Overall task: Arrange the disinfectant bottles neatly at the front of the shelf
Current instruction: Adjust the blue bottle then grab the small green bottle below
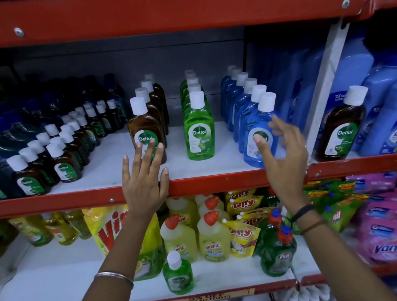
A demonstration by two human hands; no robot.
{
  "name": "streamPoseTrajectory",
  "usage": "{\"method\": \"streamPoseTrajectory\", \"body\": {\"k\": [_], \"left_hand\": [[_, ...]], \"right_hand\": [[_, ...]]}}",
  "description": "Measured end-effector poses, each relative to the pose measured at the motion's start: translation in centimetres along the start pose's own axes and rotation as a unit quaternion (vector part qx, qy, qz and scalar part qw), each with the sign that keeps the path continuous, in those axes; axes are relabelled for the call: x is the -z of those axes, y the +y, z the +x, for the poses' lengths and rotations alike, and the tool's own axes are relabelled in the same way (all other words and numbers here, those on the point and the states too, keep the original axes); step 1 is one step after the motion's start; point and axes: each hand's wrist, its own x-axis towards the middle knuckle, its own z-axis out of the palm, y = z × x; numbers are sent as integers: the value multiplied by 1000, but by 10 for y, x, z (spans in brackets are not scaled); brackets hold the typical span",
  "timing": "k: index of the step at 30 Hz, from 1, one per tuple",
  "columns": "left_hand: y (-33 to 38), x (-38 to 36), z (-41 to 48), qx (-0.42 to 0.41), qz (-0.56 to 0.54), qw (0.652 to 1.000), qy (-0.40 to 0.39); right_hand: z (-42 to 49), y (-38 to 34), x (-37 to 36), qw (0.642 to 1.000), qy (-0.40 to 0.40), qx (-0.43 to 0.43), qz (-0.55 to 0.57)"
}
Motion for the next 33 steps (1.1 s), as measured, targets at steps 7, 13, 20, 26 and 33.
{"method": "streamPoseTrajectory", "body": {"k": [7,13,20,26,33], "left_hand": [[-14,3,-1,-6,10,1000,-18],[-13,2,-2,0,-7,1000,-17],[-14,3,-1,-8,-17,999,-27],[-14,3,-1,-5,-14,999,-41],[-13,5,0,-2,-35,998,-52]], "right_hand": [[-130,-2,-35,970,-198,-100,97],[-207,33,-77,877,-450,-159,62],[-225,40,-101,816,-510,-251,107],[-208,42,-90,847,-455,-247,122],[-133,-2,-55,906,-321,-210,180]]}}
